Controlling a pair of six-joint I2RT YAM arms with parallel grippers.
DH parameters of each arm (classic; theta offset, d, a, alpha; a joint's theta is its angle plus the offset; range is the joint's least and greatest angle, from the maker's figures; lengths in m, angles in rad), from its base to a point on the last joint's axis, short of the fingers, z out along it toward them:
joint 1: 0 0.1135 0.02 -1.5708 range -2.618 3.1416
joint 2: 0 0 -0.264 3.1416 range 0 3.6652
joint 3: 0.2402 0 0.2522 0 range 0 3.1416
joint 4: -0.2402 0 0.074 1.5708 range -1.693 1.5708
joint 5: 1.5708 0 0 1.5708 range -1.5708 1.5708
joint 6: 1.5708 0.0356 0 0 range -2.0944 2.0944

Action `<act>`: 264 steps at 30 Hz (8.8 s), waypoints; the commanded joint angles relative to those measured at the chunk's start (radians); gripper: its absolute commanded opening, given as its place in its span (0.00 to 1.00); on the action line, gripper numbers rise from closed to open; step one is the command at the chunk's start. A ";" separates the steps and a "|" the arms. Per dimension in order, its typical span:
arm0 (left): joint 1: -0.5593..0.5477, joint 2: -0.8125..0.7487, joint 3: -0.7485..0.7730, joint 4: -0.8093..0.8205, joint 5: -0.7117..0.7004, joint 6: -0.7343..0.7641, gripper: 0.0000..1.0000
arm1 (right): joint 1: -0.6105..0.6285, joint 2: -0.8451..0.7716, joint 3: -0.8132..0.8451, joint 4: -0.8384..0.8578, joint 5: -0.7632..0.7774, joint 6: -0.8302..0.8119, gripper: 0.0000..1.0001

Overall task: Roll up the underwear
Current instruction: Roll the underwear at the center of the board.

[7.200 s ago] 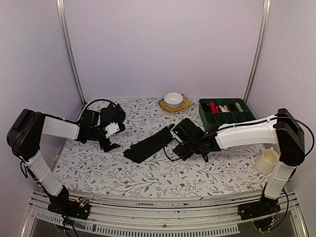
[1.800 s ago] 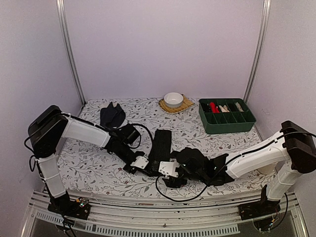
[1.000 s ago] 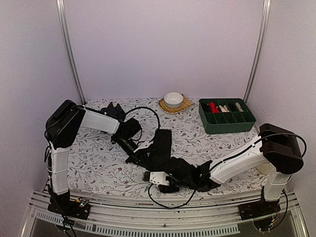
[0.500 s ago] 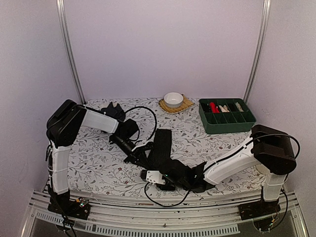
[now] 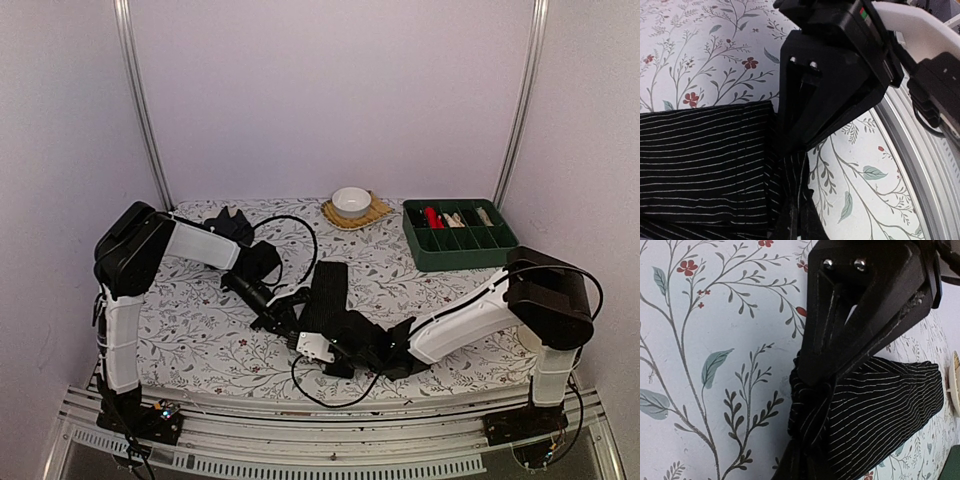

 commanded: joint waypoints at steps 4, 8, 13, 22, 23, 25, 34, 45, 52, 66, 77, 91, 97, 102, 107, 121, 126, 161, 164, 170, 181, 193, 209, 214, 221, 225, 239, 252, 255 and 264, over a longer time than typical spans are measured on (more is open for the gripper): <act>0.010 -0.006 -0.009 -0.010 0.026 0.017 0.03 | -0.042 -0.008 0.059 -0.117 -0.168 0.090 0.02; 0.011 -0.040 -0.025 -0.009 0.026 0.032 0.27 | -0.063 0.002 0.080 -0.157 -0.230 0.112 0.02; 0.032 -0.118 -0.044 -0.004 0.033 0.040 0.41 | -0.087 -0.002 0.091 -0.183 -0.294 0.133 0.02; 0.090 -0.371 -0.153 0.097 -0.027 0.049 0.56 | -0.159 0.008 0.144 -0.277 -0.475 0.185 0.02; 0.097 -0.409 -0.185 0.129 -0.049 0.056 0.57 | -0.173 0.011 0.154 -0.290 -0.500 0.198 0.02; 0.104 -0.499 -0.267 0.208 -0.100 0.082 0.56 | -0.200 0.019 0.181 -0.315 -0.560 0.223 0.02; 0.102 -0.804 -0.732 0.708 -0.204 0.352 0.47 | -0.293 0.138 0.382 -0.516 -0.783 0.331 0.02; -0.021 -0.772 -0.884 0.965 -0.395 0.559 0.31 | -0.375 0.233 0.428 -0.568 -0.931 0.392 0.02; -0.090 -0.649 -0.889 1.109 -0.489 0.622 0.32 | -0.400 0.253 0.447 -0.570 -1.012 0.422 0.02; -0.183 -0.464 -0.822 1.213 -0.675 0.716 0.37 | -0.413 0.271 0.465 -0.588 -1.005 0.423 0.02; -0.231 -0.281 -0.861 1.529 -0.829 0.847 0.39 | -0.413 0.269 0.462 -0.593 -0.997 0.416 0.02; -0.238 -0.131 -0.860 1.766 -0.935 0.860 0.39 | -0.412 0.271 0.462 -0.601 -1.003 0.404 0.02; -0.239 -0.100 -0.858 1.764 -0.973 0.888 0.36 | -0.413 0.264 0.458 -0.603 -1.004 0.402 0.02; -0.239 -0.100 -0.870 1.732 -0.980 0.904 0.20 | -0.413 0.263 0.459 -0.608 -1.002 0.398 0.02; -0.238 -0.091 -0.877 1.727 -0.990 0.913 0.00 | -0.412 0.247 0.459 -0.612 -0.995 0.394 0.03; -0.234 -0.310 -0.612 0.818 -0.923 0.465 0.00 | -0.408 -0.070 0.297 -0.551 -0.784 0.342 0.46; -0.202 -0.255 -0.440 0.569 -0.827 0.314 0.00 | -0.343 -0.198 0.172 -0.469 -0.633 0.286 0.55; 0.004 0.163 0.329 -0.309 -0.415 0.116 0.00 | 0.021 0.001 0.102 -0.086 0.024 -0.154 0.58; 0.004 0.178 0.343 -0.323 -0.421 0.115 0.00 | 0.012 0.027 0.122 -0.084 0.027 -0.178 0.58; 0.005 0.185 0.351 -0.334 -0.422 0.118 0.00 | -0.029 0.052 0.125 -0.088 0.038 -0.173 0.54; 0.006 0.194 0.359 -0.350 -0.424 0.122 0.00 | -0.057 0.090 0.131 -0.083 0.062 -0.166 0.50; 0.007 0.200 0.357 -0.376 -0.428 0.150 0.00 | -0.088 0.107 0.147 -0.105 0.064 -0.120 0.46; 0.007 0.197 0.361 -0.373 -0.426 0.146 0.00 | -0.115 0.138 0.195 -0.191 -0.034 -0.068 0.26; 0.007 0.139 0.304 -0.315 -0.429 0.150 0.00 | -0.142 0.109 0.210 -0.262 -0.205 0.004 0.09; 0.010 0.033 0.199 -0.218 -0.444 0.150 0.34 | -0.206 0.104 0.237 -0.350 -0.412 0.105 0.03; 0.014 -0.062 0.105 -0.134 -0.454 0.151 0.56 | -0.230 0.119 0.292 -0.406 -0.509 0.136 0.03; 0.135 -0.492 -0.401 0.383 -0.447 0.220 0.68 | -0.301 0.186 0.409 -0.543 -0.753 0.232 0.04; 0.073 -0.699 -0.881 1.052 -0.453 0.481 0.65 | -0.360 0.301 0.551 -0.671 -1.014 0.279 0.04; 0.015 -0.691 -0.904 1.120 -0.503 0.482 0.65 | -0.360 0.306 0.564 -0.681 -1.068 0.286 0.04; -0.114 -0.632 -0.876 1.167 -0.600 0.480 0.66 | -0.358 0.289 0.547 -0.678 -1.098 0.300 0.04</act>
